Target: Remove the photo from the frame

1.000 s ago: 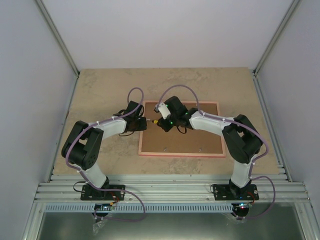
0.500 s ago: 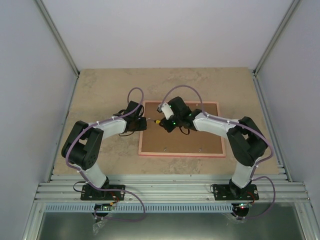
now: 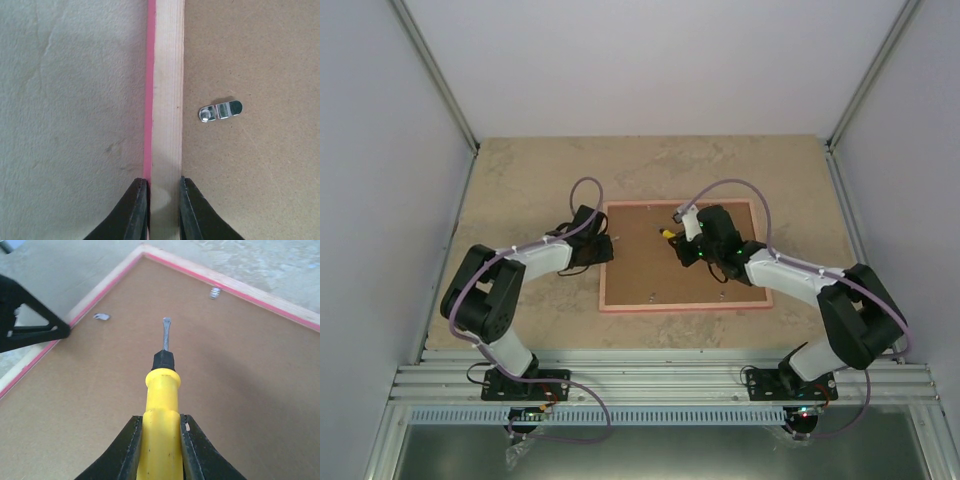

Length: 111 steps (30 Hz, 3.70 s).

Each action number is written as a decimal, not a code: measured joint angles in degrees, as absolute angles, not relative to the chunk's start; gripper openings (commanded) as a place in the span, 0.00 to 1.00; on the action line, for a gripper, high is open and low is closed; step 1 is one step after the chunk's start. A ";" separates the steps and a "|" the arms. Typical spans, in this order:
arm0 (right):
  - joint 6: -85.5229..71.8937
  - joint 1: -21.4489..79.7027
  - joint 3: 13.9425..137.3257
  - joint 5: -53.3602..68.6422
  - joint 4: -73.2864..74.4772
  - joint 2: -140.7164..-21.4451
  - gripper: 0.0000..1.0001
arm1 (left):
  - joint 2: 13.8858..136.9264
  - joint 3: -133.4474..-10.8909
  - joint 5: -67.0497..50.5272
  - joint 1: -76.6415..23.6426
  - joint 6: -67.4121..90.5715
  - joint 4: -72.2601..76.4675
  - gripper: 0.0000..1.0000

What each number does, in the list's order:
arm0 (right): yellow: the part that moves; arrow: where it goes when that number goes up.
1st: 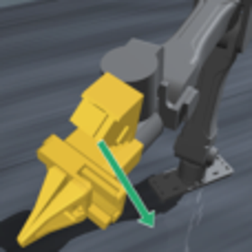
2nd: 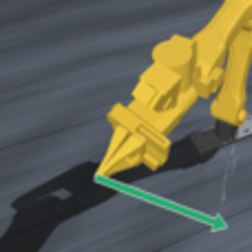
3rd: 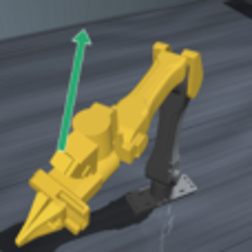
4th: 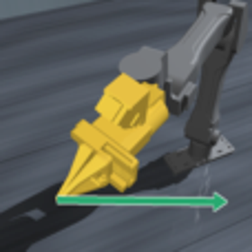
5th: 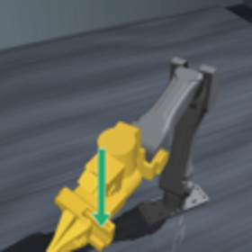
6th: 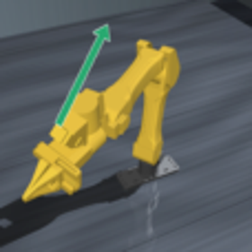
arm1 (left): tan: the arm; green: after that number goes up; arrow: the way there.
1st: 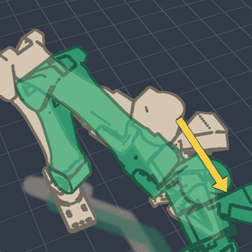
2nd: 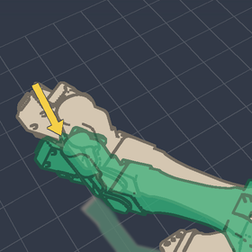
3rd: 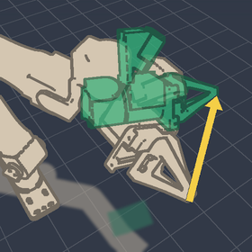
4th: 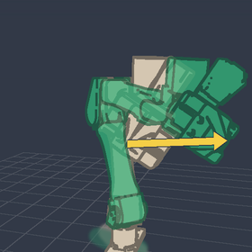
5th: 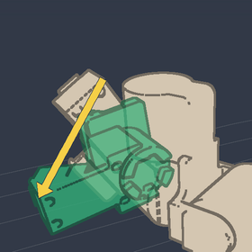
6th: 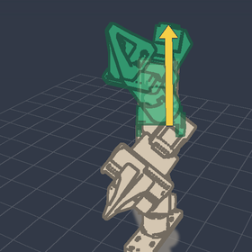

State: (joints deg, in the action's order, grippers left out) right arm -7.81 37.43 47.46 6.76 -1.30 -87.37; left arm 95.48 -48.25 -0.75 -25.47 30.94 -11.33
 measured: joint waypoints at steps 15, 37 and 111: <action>-12.56 36.07 39.62 2.33 -8.97 -80.66 0.00 | 82.28 -35.11 1.63 -25.52 53.74 -11.62 0.00; -13.34 36.07 37.50 -0.27 -11.97 -76.42 0.00 | 77.71 -47.07 11.90 -31.99 59.33 -35.00 0.72; -11.33 37.50 37.26 1.15 -11.49 -76.25 0.01 | 90.83 -48.49 -7.25 -20.38 36.47 -29.67 0.36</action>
